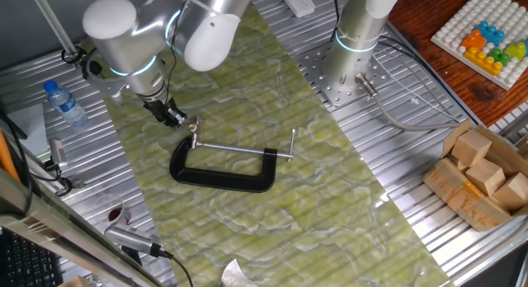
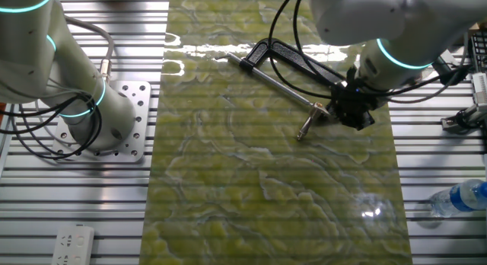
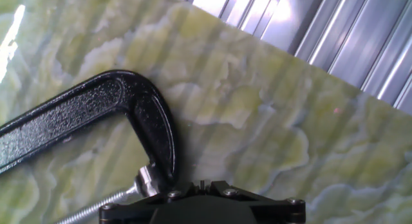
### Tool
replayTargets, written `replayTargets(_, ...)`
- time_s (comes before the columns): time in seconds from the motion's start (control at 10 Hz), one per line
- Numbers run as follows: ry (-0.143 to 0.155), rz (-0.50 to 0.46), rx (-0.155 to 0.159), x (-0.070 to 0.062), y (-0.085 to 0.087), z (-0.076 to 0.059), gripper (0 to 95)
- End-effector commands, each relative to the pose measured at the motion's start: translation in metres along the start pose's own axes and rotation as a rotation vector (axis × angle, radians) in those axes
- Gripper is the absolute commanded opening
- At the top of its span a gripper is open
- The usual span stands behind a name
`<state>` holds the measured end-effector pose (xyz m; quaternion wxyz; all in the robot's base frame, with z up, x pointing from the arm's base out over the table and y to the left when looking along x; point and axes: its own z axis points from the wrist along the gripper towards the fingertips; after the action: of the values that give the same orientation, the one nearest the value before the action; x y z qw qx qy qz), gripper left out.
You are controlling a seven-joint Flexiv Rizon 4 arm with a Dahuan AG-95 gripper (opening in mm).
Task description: Turn off the water tap
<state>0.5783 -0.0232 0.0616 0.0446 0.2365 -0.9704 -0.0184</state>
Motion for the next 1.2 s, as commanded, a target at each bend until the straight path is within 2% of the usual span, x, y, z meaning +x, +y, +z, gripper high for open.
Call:
replayTargets(0.1, 0.004, 0.001, 0.0, 0.006, 0.001, -0.002, 0.0)
replayTargets(0.8, 0.0, 0.003, 0.004, 0.034, 0.008, 0.0, 0.0)
replayTargets(1.2, 0.002, 0.008, 0.009, 0.048, 0.013, -0.004, 0.0)
